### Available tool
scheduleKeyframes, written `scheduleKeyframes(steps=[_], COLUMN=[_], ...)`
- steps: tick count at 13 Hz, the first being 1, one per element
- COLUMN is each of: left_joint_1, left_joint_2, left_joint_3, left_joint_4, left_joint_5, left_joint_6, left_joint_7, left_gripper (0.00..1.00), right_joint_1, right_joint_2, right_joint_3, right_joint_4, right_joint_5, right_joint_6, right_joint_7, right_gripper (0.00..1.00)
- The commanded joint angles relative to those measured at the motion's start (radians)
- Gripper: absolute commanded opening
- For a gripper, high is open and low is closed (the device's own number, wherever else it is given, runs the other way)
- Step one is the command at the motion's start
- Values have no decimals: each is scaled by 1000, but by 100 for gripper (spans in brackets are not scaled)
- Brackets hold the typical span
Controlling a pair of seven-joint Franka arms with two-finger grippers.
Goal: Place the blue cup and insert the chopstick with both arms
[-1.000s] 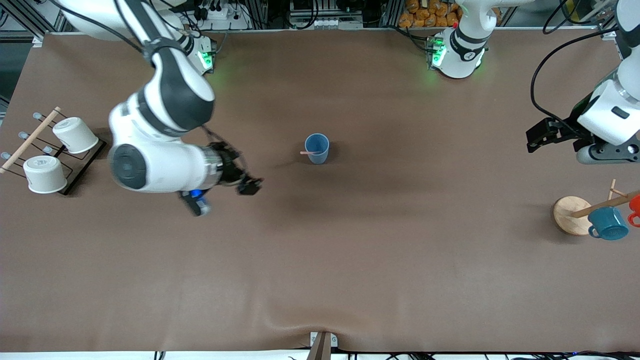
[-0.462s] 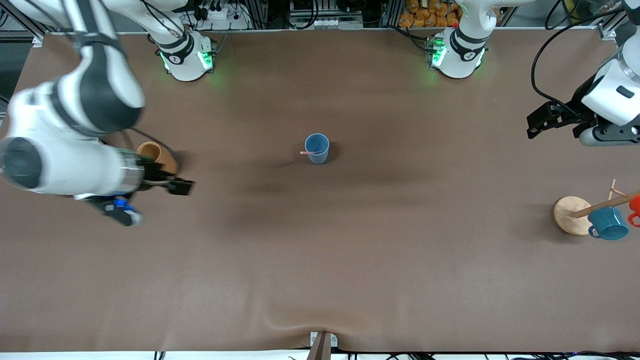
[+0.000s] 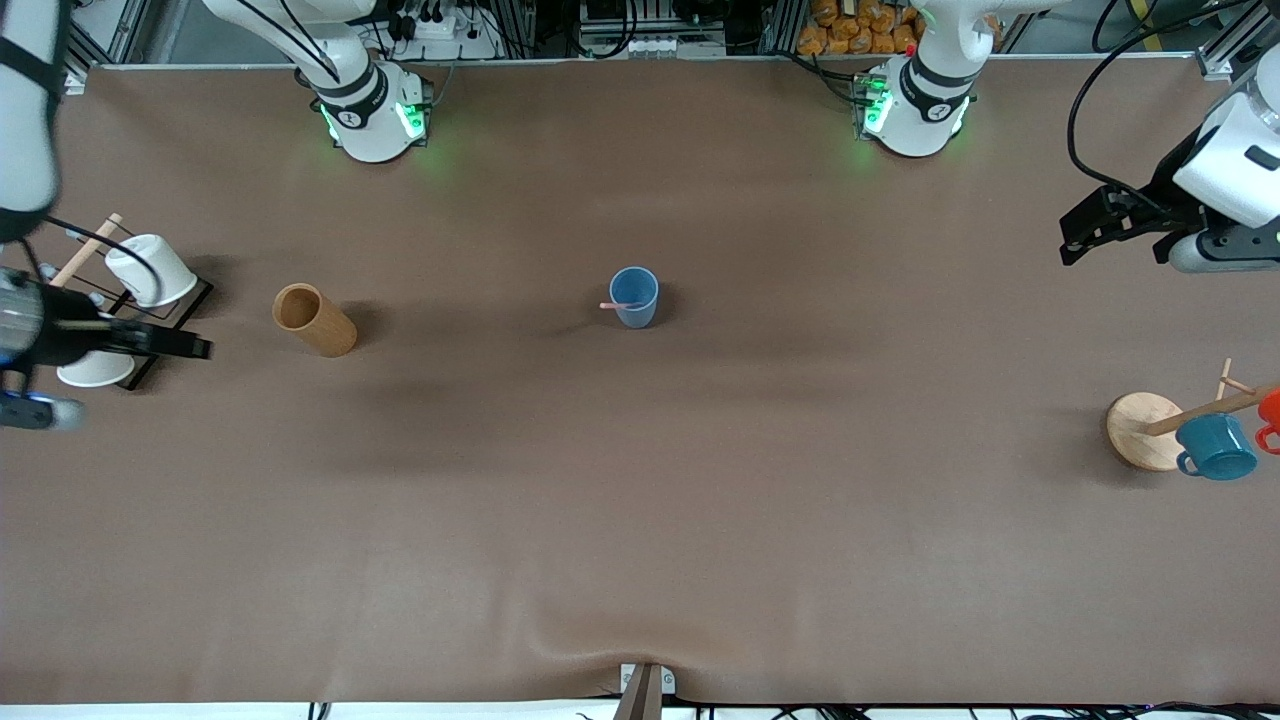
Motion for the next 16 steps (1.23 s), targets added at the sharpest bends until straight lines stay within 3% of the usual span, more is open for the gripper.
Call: scheduleKeyframes(steps=[1, 3, 7, 16], left_joint_1=[-2, -4, 2, -7], left_joint_2=[-16, -14, -16, -14], left_joint_3=[11, 6, 9, 1], left_joint_4=[17, 22, 25, 38], left_joint_5=[-18, -18, -18, -16], left_joint_6=[-14, -14, -32, -38], left_joint_7=[10, 7, 12, 10], left_gripper=[100, 100, 100, 100], right_joint_1=[-14, -65, -69, -73], right_joint_2=[-151, -225, -337, -282], right_joint_3=[18, 62, 71, 78], right_joint_4=[-110, -158, -276, -184], right_joint_5=[-52, -69, -103, -115], right_joint_6=[0, -6, 52, 89], right_joint_7=[-23, -29, -35, -43], right_gripper=[100, 100, 100, 100])
